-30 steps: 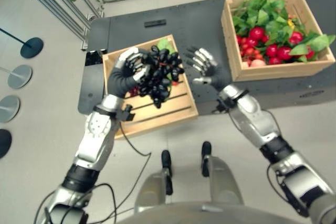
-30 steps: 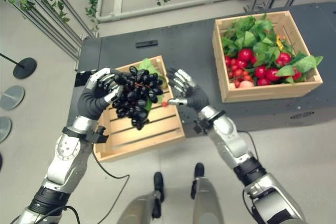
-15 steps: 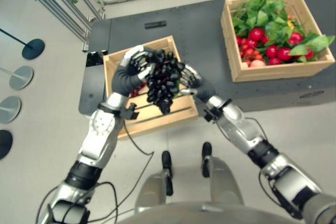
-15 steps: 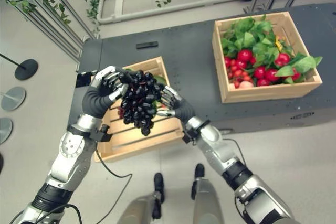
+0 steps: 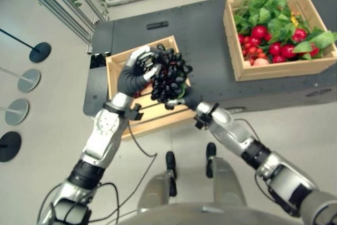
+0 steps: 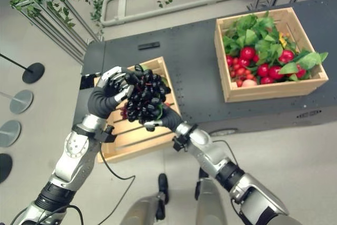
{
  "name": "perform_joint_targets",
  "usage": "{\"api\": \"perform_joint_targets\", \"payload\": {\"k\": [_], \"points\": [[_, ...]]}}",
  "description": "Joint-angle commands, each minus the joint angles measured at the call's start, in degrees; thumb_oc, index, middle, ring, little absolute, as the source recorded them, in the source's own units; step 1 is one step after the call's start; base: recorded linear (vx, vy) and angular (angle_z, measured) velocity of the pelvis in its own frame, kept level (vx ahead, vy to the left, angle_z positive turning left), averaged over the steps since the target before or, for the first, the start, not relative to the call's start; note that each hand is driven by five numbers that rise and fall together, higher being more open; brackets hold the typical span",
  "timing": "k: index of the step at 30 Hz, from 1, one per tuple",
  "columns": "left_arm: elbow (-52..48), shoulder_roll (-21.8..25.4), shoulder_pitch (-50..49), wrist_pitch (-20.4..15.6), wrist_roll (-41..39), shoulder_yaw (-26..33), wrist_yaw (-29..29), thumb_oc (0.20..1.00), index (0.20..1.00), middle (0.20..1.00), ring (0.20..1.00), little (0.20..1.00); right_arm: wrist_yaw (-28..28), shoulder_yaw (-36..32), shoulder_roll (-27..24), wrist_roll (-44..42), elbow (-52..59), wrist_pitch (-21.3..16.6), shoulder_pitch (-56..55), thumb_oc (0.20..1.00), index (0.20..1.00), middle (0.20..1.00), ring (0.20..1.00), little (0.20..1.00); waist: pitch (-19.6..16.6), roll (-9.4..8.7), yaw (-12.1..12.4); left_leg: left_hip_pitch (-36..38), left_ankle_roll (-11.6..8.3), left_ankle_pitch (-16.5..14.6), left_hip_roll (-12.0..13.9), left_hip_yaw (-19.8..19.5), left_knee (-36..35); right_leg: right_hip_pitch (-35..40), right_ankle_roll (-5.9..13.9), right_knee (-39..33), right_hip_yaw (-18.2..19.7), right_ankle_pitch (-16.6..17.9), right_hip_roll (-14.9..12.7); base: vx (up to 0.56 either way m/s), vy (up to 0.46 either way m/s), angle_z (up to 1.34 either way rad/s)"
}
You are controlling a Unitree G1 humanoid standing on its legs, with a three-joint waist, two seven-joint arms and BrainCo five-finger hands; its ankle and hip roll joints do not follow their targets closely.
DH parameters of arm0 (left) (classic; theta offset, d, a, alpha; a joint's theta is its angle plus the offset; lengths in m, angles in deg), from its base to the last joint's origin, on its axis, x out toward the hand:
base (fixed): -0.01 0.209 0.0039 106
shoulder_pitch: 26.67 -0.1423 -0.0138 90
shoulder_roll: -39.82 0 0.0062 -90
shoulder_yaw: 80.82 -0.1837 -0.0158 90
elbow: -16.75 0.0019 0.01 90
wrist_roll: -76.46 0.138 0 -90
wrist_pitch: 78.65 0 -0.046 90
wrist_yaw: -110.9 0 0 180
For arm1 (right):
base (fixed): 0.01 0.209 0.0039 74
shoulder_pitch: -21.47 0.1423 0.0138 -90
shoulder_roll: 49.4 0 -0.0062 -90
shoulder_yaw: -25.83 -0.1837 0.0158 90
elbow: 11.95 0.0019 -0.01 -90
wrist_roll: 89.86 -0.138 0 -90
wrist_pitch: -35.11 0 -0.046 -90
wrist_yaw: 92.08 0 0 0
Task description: Pick up the fruits from the basket on one side to the basket on the other side
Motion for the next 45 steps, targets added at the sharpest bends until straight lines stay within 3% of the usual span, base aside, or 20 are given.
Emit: {"api": "perform_joint_targets", "payload": {"k": [1, 12, 13, 14, 15, 16, 42, 43, 44, 45], "points": [[-7.0, 0.0, 3.0, -5.0, -2.8, 0.2, 0.7, 0.2, 0.2, 0.2, 0.2, 0.2, 3.1, 1.6, 4.1, -3.1, 2.4, -0.6, 5.2, 1.0, 1.0, 1.0, 1.0, 1.0, -0.9, -0.58, 1.1, 0.6, 3.81, -4.6, -4.5, 1.0, 2.1, 2.9, 5.97, -4.2, 2.5, 1.2, 0.3, 0.0, 0.0, 0.0], [-6.9, -0.8, 2.2, -5.1, -2.7, 1.0, 0.9, 0.2, 0.2, 0.2, 0.2, 0.2, 3.7, 1.8, 4.7, -3.8, 2.0, -0.6, 6.0, 1.0, 1.0, 1.0, 1.0, 1.0, -1.3, -0.87, 1.1, 0.5, 3.82, -4.9, -4.4, 1.0, 2.3, 2.9, 5.88, -4.4, 2.4, 1.2, 0.2, 0.0, 0.0, 0.0], [-7.1, -0.8, 2.0, -5.0, -2.8, 1.0, 1.2, 0.2, 0.2, 0.2, 0.2, 0.2, 3.8, 2.0, 4.2, -3.1, 2.4, -0.4, 6.2, 0.937, 0.937, 0.937, 0.937, 0.937, -1.4, -0.86, 1.2, 0.5, 3.8, -4.9, -4.4, 0.9, 2.3, 3.0, 5.88, -4.4, 2.4, 1.2, 0.3, 0.0, 0.0, 0.0], [-7.3, -0.8, 1.9, -5.0, -2.9, 1.0, 1.2, 0.2, 0.2, 0.2, 0.2, 0.2, 3.9, 1.8, 4.2, -3.6, 2.2, -0.4, 6.2, 0.523, 0.523, 0.523, 0.523, 0.523, -1.4, -0.82, 1.2, 0.6, 3.82, -4.9, -4.4, 0.8, 2.3, 3.0, 5.87, -4.5, 2.4, 1.2, 0.3, 0.0, 0.0, 0.0], [-7.4, -0.8, 1.7, -5.1, -2.9, 1.1, 1.2, 0.2, 0.2, 0.2, 0.2, 0.2, 3.8, 1.5, 4.3, -3.8, 2.2, -0.6, 6.2, 0.401, 0.401, 0.401, 0.401, 0.401, -1.4, -0.81, 1.2, 0.6, 3.82, -4.9, -4.4, 0.8, 2.2, 3.0, 5.86, -4.5, 2.4, 1.2, 0.3, 0.0, 0.0, 0.0], [-7.4, -0.8, 1.7, -5.1, -2.9, 1.1, 1.2, 0.2, 0.2, 0.2, 0.2, 0.2, 3.8, 1.5, 4.3, -3.8, 2.2, -0.6, 6.2, 0.2, 0.2, 0.2, 0.2, 0.2, -1.4, -0.81, 1.2, 0.6, 3.82, -4.9, -4.4, 0.8, 2.2, 3.0, 5.86, -4.5, 2.4, 1.2, 0.3, 0.0, 0.0, 0.0], [-6.4, -1.7, -0.7, -5.0, -3.3, 2.5, 1.5, 0.2, 0.2, 0.2, 0.2, 0.2, 4.0, -0.9, 4.1, -6.6, 1.5, -1.4, 3.0, 0.2, 0.2, 0.2, 0.2, 0.2, -1.5, -1.1, 1.1, 0.4, 3.83, -4.6, -4.3, 0.6, 2.0, 3.1, 5.9, -4.6, 2.0, 1.3, 0.4, 0.0, 0.0, 0.0], [-6.3, -1.8, -0.8, -5.0, -3.3, 2.6, 1.4, 0.777, 0.777, 0.777, 0.777, 0.777, 4.0, -1.1, 4.2, -6.8, 1.5, -1.4, 2.7, 0.2, 0.2, 0.2, 0.2, 0.2, -1.5, -1.17, 1.1, 0.3, 3.83, -4.6, -4.3, 0.7, 2.1, 3.0, 5.88, -4.6, 2.1, 1.3, 0.4, 0.0, 0.0, 0.0], [-6.1, -1.9, -1.0, -5.0, -3.2, 2.7, 1.2, 0.944, 0.944, 0.944, 0.944, 0.944, 3.9, -1.3, 4.3, -7.0, 1.5, -1.5, 2.5, 0.2, 0.2, 0.2, 0.2, 0.2, -1.6, -1.19, 1.0, 0.3, 3.83, -4.6, -4.2, 0.7, 2.2, 3.0, 5.88, -4.6, 2.1, 1.3, 0.4, 0.0, 0.0, 0.0], [-6.1, -1.9, -1.0, -5.0, -3.2, 2.7, 1.2, 1.0, 1.0, 1.0, 1.0, 1.0, 3.9, -1.3, 4.3, -7.0, 1.5, -1.5, 2.5, 0.2, 0.2, 0.2, 0.2, 0.2, -1.6, -1.19, 1.0, 0.3, 3.83, -4.7, -4.2, 0.7, 2.2, 3.0, 5.88, -4.5, 2.1, 1.3, 0.4, 0.0, 0.0, 0.0]]}}
